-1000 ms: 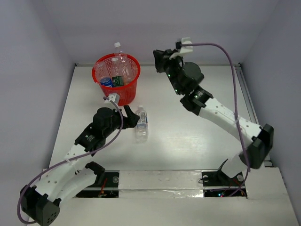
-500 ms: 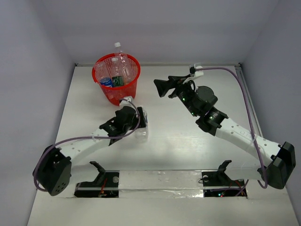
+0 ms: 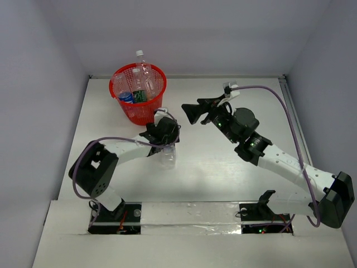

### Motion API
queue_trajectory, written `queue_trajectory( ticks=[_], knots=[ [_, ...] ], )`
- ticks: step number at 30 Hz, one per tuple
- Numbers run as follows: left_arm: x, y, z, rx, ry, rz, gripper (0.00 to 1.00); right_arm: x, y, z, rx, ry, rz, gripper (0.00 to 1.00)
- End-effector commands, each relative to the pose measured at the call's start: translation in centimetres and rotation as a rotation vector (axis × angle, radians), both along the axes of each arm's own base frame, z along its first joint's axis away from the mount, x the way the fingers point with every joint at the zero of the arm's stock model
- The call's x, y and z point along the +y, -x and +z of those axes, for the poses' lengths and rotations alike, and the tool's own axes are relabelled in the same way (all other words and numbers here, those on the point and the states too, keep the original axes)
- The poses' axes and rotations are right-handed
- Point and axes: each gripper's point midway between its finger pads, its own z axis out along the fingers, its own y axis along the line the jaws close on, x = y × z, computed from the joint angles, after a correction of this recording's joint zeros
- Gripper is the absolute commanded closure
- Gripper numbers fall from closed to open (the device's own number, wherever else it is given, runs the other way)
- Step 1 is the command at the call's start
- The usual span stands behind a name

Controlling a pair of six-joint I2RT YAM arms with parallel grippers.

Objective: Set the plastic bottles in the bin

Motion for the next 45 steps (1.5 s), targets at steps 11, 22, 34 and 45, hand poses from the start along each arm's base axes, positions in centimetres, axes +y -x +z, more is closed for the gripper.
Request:
queue_trajectory(
  ticks=[11,22,34,45],
  knots=[
    [-4.2,0.2,4.0,-0.108,0.044,-0.107,0.50,-0.3,1.0,2.1,-0.046,-0.048,0.015,0.11],
    [-5.1,1.4,26.1,-0.511,0.323,-0.136,0.55,-5.5,3.6,4.1,-0.081,-0.131,-0.077,0.17],
    [8.2,-6.0,38.3,-0.806,0.305,0.199,0.58,-4.5,5.6,-2.6,0.023,-0.099,0.041,0.96],
    [14.8,-12.9,35.1,-0.839,0.058,0.342,0.58,-3.7,5.6,-4.4,0.048,-0.084,0.070,0.89]
  ],
)
